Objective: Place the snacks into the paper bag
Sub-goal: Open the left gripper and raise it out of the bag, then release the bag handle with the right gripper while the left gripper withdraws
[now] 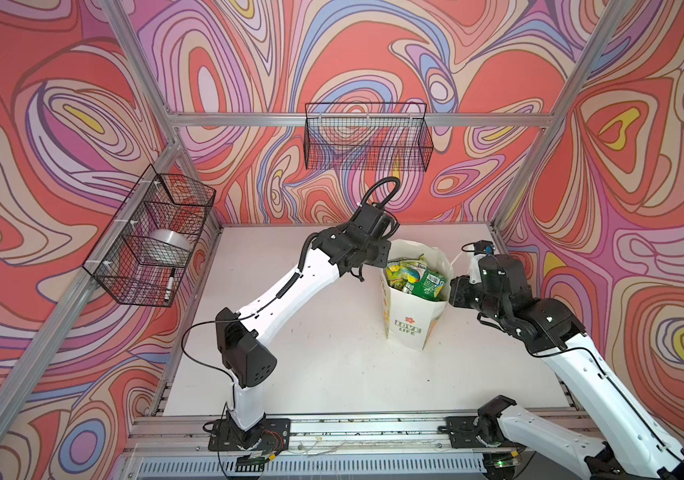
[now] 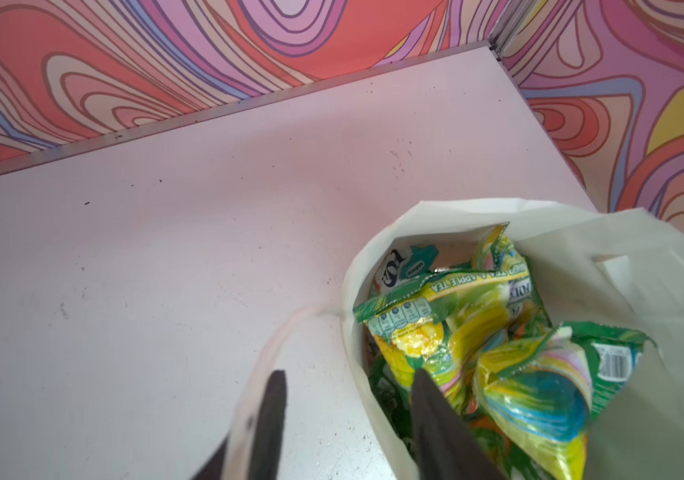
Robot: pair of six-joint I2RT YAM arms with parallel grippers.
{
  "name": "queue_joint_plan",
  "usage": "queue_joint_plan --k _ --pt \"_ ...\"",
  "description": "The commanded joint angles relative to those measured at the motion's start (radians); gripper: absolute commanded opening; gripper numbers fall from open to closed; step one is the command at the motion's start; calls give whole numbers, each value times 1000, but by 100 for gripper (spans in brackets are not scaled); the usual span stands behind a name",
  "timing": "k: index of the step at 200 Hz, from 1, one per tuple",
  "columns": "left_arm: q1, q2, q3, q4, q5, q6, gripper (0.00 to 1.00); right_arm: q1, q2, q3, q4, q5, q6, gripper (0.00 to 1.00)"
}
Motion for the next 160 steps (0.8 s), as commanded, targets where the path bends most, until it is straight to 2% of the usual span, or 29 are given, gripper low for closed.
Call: queue_joint_plan --k 1,28,39,55,71,89,105,115,124,146,160 --pt "0 -1 108 -7 142 -4 0 4 16 34 63 21 -30 0" --pt "-11 14 257 -31 315 -31 0 4 75 100 152 -45 -60 0" --pt "-31 4 311 -58 303 -20 0 4 119 157 168 -82 -62 0" --pt "-58 -42 349 -101 221 14 0 3 174 243 183 -149 -58 0" --pt "-61 -130 262 -78 139 33 0 4 200 287 225 -189 -47 0" --pt "-24 -218 101 -42 28 42 0 4 231 300 255 -167 -46 0" --pt "83 -255 13 -57 107 -3 0 5 285 309 256 -169 -34 0" --pt "130 -294 -51 -38 141 -19 0 5 309 321 256 -223 -22 0" --pt "145 -336 -110 -5 144 -20 0 6 305 300 287 -251 1 0" --pt "184 -368 -187 21 126 -10 0 6 283 238 333 -225 37 0" --pt "226 -357 -195 -4 196 -26 0 6 284 210 351 -256 58 0"
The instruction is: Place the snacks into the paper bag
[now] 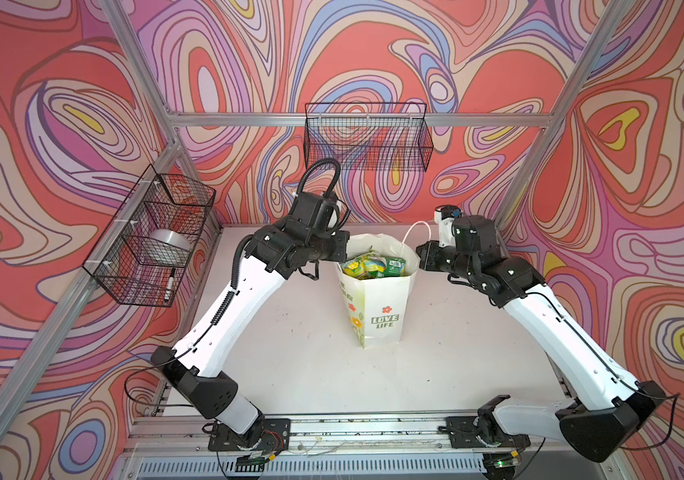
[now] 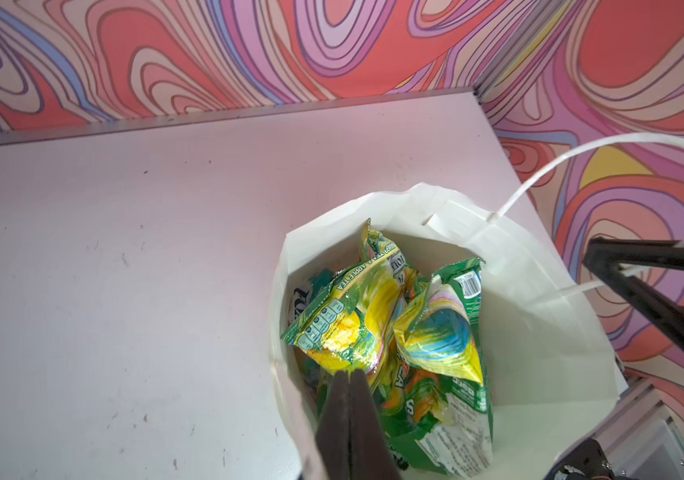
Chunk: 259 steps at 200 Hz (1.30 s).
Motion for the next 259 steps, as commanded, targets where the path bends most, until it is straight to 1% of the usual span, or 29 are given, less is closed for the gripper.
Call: queue_joint_plan --k 1,15,24,50,56,77,83,92,104,118,120,123,126,136,148,176,193,199,218,232,241,252,259 --pt "43 -35 -3 101 65 -18 0 0 -32 -19 161 -37 53 0" --pt "45 -66 -79 168 116 -25 0 7 -42 -63 196 -59 80 0" --pt "45 -81 -126 203 126 -34 0 13 -48 -91 210 -66 97 0" --pt "47 -93 -185 214 143 -44 0 16 -76 -166 238 -59 125 0" --pt "47 -99 -197 224 147 -47 8 16 -85 -173 240 -53 126 0" --pt "48 -125 -220 247 144 -56 37 17 -92 -163 236 -86 113 39" --pt "48 -134 -223 247 139 -56 46 17 -91 -154 233 -109 111 48" --pt "48 -145 -226 246 129 -54 56 17 -89 -140 225 -133 109 60" --pt "48 -156 -224 232 111 -49 69 16 -91 -123 205 -143 112 72" --pt "48 -168 -220 207 89 -40 81 17 -97 -105 178 -128 112 82" --pt "48 -172 -220 204 86 -37 85 16 -99 -102 174 -124 112 83" --pt "48 -174 -219 199 82 -36 97 17 -101 -100 168 -121 110 85" --pt "49 -177 -219 195 80 -34 100 17 -102 -96 164 -117 109 87" --pt "50 -187 -218 179 73 -25 100 16 -107 -83 147 -105 108 93" --pt "50 -196 -217 160 77 -18 100 17 -100 -53 112 -97 102 98" --pt "49 -237 -228 109 105 -8 100 17 -115 4 60 -89 65 98" --pt "50 -316 -271 107 119 -6 100 16 -158 31 35 -8 24 98" --pt "49 -358 -299 118 118 -13 100 16 -177 33 27 38 10 98" --pt "51 -517 -406 198 92 -41 100 16 -263 -20 61 165 -18 98" --pt "51 -633 -482 254 50 -57 100 18 -324 -72 96 245 -29 98" --pt "51 -700 -527 281 3 -62 100 17 -355 -106 113 299 -30 98" --pt "51 -771 -587 308 -93 -61 100 16 -381 -156 135 369 -32 98" --pt "51 -807 -633 325 -172 -61 100 17 -388 -197 153 434 -28 98"
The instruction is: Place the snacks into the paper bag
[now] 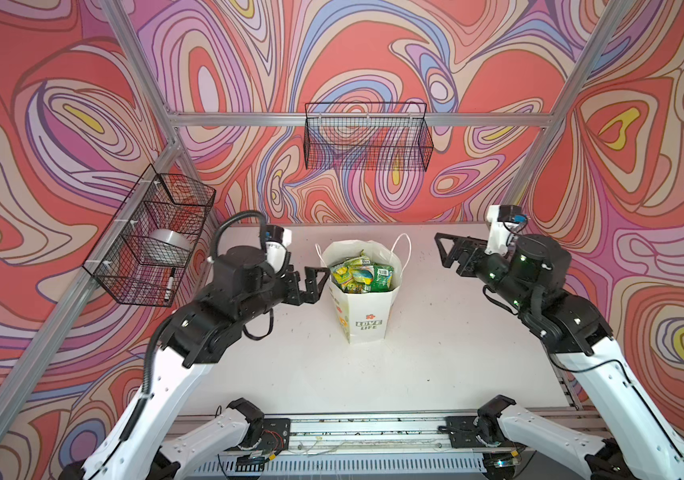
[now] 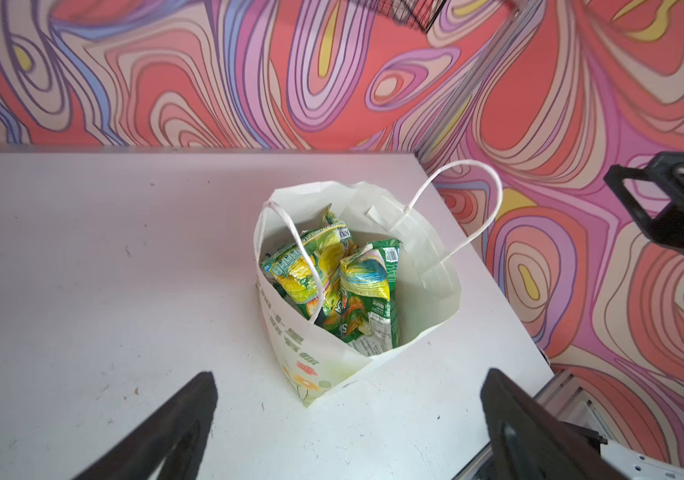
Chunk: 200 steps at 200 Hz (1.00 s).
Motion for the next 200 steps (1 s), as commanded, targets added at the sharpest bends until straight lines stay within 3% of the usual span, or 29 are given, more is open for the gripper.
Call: queue_joint_plan --k 1,36,58,85,106,126,143,161,185,200 --pt "5 -116 -109 98 -214 -18 100 2 -23 -110 46 239 -26 98" --pt "5 -132 -355 173 -776 -11 100 1 4 -376 265 516 -85 98" --pt "7 -97 -616 497 -901 83 100 -38 77 -529 465 573 -144 99" --pt "23 15 -809 875 -1019 189 100 -174 229 -627 642 482 -181 98" --pt "108 139 -852 991 -1016 269 100 -283 323 -669 744 343 -182 99" --pt "208 203 -886 1067 -938 301 100 -358 354 -768 942 232 -278 98" --pt "285 246 -963 1224 -827 318 100 -375 388 -840 1108 240 -352 98" --pt "342 331 -1032 1414 -734 305 100 -388 475 -868 1220 249 -351 98" --pt "351 489 -1045 1613 -712 388 100 -391 602 -908 1426 256 -364 98" --pt "375 538 -1054 1690 -619 410 100 -402 620 -907 1446 207 -362 98"
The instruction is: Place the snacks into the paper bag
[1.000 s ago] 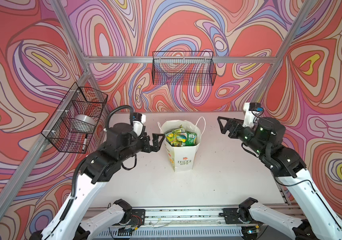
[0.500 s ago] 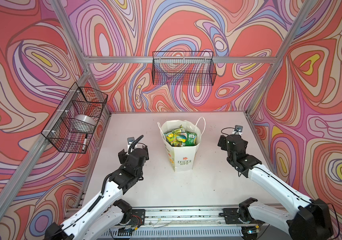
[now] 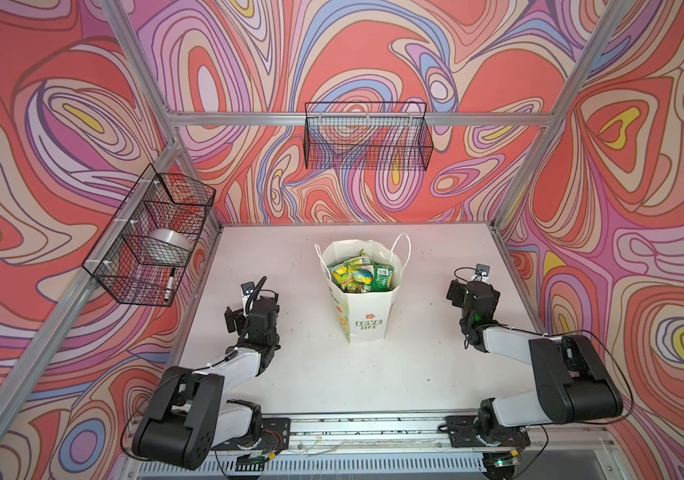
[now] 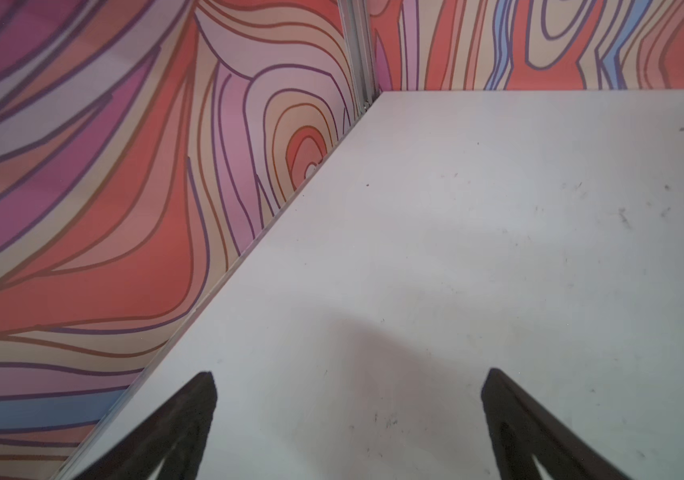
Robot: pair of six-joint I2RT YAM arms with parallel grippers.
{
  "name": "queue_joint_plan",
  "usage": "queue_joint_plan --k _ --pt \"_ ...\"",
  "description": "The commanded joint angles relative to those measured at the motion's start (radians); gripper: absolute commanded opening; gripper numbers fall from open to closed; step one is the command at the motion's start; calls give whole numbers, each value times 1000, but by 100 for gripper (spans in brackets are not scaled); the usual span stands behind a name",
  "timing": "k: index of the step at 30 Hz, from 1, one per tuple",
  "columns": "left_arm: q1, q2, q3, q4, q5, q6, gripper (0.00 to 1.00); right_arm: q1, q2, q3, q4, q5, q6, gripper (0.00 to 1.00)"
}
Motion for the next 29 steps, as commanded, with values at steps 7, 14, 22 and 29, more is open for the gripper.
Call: queue_joint_plan --k 7,14,22,29 --pt "88 169 13 342 362 98 100 -27 194 42 263 -163 -36 99" --pt "131 202 69 242 420 64 100 -42 216 31 290 -179 -21 98" --pt "130 206 66 258 469 86 100 -47 214 22 321 -196 -40 98" --pt "165 195 79 217 586 80 100 -45 211 15 327 -198 -43 98"
